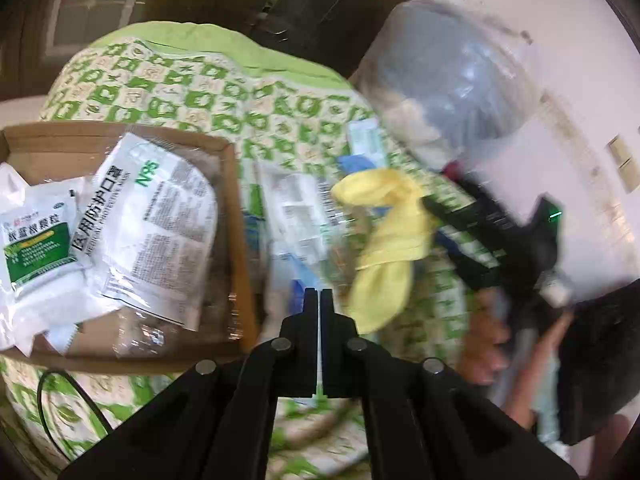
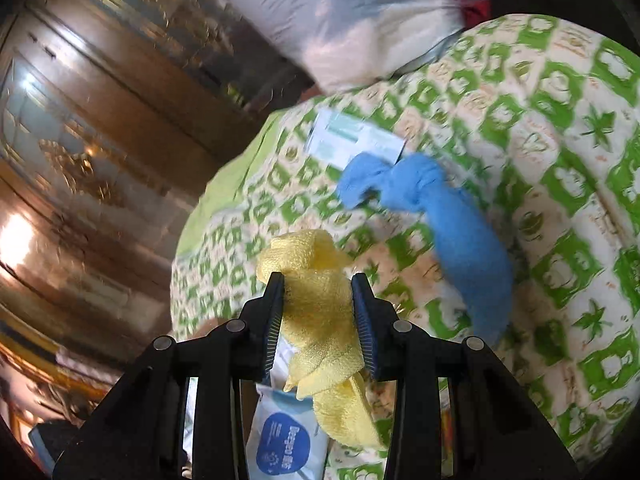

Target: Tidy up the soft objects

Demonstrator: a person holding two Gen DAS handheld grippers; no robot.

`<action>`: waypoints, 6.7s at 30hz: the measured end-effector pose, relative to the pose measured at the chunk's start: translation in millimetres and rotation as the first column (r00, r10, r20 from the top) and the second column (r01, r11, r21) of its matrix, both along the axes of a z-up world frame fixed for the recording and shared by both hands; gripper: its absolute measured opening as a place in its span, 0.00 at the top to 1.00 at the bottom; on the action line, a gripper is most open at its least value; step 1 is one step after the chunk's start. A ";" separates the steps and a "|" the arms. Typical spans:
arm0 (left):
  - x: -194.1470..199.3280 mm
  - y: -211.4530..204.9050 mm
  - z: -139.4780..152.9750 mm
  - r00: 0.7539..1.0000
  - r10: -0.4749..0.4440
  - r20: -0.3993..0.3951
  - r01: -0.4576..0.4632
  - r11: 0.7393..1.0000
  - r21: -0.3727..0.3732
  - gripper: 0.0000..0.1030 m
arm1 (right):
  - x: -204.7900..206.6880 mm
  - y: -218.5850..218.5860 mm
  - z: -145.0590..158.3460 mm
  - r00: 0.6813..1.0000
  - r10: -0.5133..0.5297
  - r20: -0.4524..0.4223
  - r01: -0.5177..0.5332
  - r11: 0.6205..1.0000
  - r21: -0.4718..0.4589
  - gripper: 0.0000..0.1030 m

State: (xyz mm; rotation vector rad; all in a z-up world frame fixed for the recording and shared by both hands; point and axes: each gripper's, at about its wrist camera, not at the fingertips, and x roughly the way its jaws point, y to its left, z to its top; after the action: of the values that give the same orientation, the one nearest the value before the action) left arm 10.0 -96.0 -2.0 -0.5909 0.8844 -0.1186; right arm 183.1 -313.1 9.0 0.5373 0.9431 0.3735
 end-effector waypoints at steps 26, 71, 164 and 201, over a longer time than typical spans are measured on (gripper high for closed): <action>62.9 -69.2 -57.4 0.925 -0.211 -0.316 0.248 0.965 0.080 0.94 | 11.7 -18.8 -26.4 0.997 -0.022 -0.073 0.027 0.997 0.071 0.67; -79.7 174.3 10.5 0.843 0.527 0.109 -0.527 0.850 -0.030 0.49 | -75.0 207.9 -14.3 0.867 0.496 0.043 -0.497 0.868 0.016 0.51; 172.5 -57.1 -64.3 0.915 -0.197 -0.352 0.177 0.980 -0.089 0.51 | 30.9 -5.2 -105.4 0.874 -0.030 -0.485 0.032 0.999 -0.003 0.85; -106.5 199.3 -0.6 0.848 0.524 0.083 -0.459 0.804 -0.379 0.99 | -61.7 208.1 5.9 0.856 0.516 0.007 -0.513 0.852 -0.102 0.85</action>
State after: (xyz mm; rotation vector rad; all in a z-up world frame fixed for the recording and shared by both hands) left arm -96.5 103.3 -2.6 -1.1104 0.5032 0.1506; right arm 121.4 -105.0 14.8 0.1762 1.0614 0.8154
